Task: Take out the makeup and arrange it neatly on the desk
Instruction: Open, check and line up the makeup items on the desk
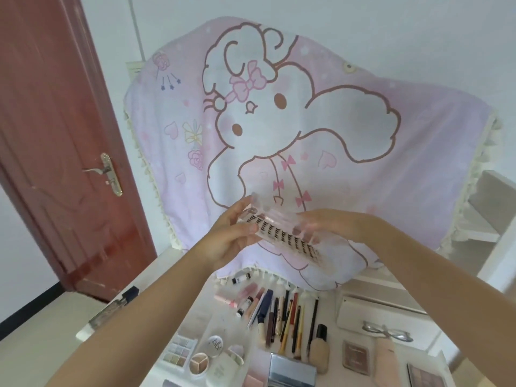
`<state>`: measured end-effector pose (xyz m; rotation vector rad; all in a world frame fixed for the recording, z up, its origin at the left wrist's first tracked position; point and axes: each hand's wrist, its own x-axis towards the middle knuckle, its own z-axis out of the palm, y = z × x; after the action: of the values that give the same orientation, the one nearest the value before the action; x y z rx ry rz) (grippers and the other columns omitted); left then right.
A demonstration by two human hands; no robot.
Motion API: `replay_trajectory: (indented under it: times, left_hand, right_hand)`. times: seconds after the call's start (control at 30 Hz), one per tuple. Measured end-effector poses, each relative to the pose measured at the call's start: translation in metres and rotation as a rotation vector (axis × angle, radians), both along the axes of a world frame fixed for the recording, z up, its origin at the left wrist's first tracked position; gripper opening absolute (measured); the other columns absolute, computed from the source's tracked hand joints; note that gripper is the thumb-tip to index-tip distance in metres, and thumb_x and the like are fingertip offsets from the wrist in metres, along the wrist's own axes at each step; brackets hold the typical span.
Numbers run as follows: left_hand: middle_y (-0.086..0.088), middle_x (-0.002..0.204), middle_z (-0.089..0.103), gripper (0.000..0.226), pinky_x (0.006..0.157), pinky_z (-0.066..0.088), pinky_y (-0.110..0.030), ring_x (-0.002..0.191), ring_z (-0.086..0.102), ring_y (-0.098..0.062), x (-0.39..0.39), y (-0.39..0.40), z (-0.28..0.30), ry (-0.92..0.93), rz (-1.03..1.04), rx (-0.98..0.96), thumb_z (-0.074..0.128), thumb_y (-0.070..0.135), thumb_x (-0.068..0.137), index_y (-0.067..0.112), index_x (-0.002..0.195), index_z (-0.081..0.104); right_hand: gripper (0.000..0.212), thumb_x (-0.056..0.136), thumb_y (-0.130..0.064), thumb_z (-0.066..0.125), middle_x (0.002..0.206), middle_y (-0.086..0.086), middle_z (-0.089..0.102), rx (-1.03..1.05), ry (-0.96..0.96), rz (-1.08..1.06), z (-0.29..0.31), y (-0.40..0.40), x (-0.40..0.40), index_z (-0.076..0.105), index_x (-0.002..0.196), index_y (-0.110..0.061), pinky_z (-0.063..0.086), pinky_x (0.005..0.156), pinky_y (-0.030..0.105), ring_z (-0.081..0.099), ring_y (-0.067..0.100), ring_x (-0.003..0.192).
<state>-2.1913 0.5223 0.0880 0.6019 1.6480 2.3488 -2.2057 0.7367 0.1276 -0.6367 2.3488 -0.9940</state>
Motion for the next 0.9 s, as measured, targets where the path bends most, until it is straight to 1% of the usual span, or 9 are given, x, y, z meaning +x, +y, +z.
replay_trajectory:
  times: [0.07,0.1,0.2,0.33,0.47,0.53,0.63,0.73,0.9]
  left_hand:
    - [-0.002,0.093,0.066,0.068,0.073,0.058,-0.030,0.083,0.066,-0.017,0.005,-0.012,-0.004,-0.084,-0.005,0.058,0.064,0.009,0.050,0.017,0.116,0.049]
    - [-0.004,0.092,0.067,0.067,0.071,0.058,-0.032,0.082,0.066,-0.018,0.007,-0.019,-0.006,-0.124,-0.010,0.088,0.064,0.010,0.048,0.016,0.114,0.050]
    - [-0.011,0.091,0.068,0.069,0.063,0.058,-0.034,0.078,0.068,-0.024,0.020,-0.039,-0.019,-0.242,-0.017,0.159,0.078,0.011,0.032,0.013,0.098,0.060]
    - [-0.013,0.091,0.069,0.075,0.064,0.057,-0.035,0.078,0.067,-0.025,0.042,-0.067,-0.045,-0.311,0.130,0.189,0.087,0.022,0.023,0.009,0.093,0.065]
    - [-0.010,0.087,0.069,0.068,0.063,0.056,-0.031,0.076,0.067,-0.021,0.063,-0.093,-0.071,-0.313,0.283,0.352,0.088,0.025,0.026,0.008,0.089,0.069]
    - [-0.009,0.088,0.070,0.061,0.060,0.057,-0.029,0.074,0.068,-0.019,0.071,-0.104,-0.087,-0.325,0.361,0.437,0.085,0.021,0.037,0.008,0.093,0.064]
    - [-0.009,0.093,0.070,0.036,0.061,0.059,-0.027,0.077,0.070,-0.018,0.083,-0.117,-0.112,-0.356,0.471,0.493,0.045,0.007,0.071,0.009,0.103,0.062]
    - [-0.006,0.097,0.072,0.047,0.071,0.058,-0.025,0.084,0.070,-0.016,0.093,-0.131,-0.130,-0.350,0.455,0.398,0.033,-0.001,0.077,0.011,0.104,0.069]
    - [0.000,0.113,0.063,0.059,0.080,0.056,-0.024,0.094,0.067,-0.013,0.093,-0.189,-0.162,-0.482,0.517,0.024,0.035,-0.017,0.086,0.013,0.136,0.036]
  right_hand:
    - [0.096,0.051,-0.075,0.063,0.096,0.001,0.060,-0.202,-0.201,-0.039,-0.002,0.000,-0.008,0.045,0.126,-0.018,0.049,0.081,0.029,0.059,0.018,0.083]
    - [0.104,0.036,-0.077,0.068,0.102,0.010,0.062,-0.278,-0.298,-0.024,-0.005,0.001,-0.014,0.048,0.121,-0.021,0.048,0.083,0.034,0.061,0.027,0.090]
    - [0.100,0.033,-0.069,0.076,0.102,0.024,0.065,-0.461,-0.575,0.029,-0.017,-0.002,-0.028,0.056,0.115,-0.015,0.048,0.081,0.047,0.063,0.039,0.088]
    - [0.089,0.043,-0.061,0.078,0.102,0.031,0.065,-0.630,-0.793,0.086,-0.050,-0.018,-0.041,0.063,0.112,-0.007,0.056,0.072,0.048,0.064,0.047,0.086]
    - [0.081,0.050,-0.064,0.073,0.092,0.022,0.070,-0.832,-0.741,-0.061,-0.086,-0.042,-0.050,0.066,0.106,-0.006,0.058,0.056,0.034,0.069,0.034,0.070]
    - [0.070,0.073,-0.066,0.049,0.083,0.015,0.073,-0.922,-0.688,-0.251,-0.106,-0.061,-0.049,0.059,0.107,-0.005,0.055,0.051,0.024,0.069,0.024,0.061]
    - [0.043,0.094,-0.042,0.032,0.076,0.010,0.073,-0.978,-0.659,-0.405,-0.136,-0.100,-0.037,0.056,0.100,-0.007,0.054,0.049,0.021,0.068,0.018,0.057]
    - [0.009,0.092,-0.010,0.044,0.070,0.009,0.068,-0.918,-0.653,-0.421,-0.158,-0.142,-0.019,0.052,0.088,-0.008,0.055,0.048,0.023,0.065,0.017,0.052]
    - [0.023,0.094,0.002,0.033,0.078,0.013,0.057,-0.752,-0.600,-0.516,-0.185,-0.195,-0.022,0.048,0.081,-0.009,0.051,0.054,0.031,0.058,0.022,0.063]
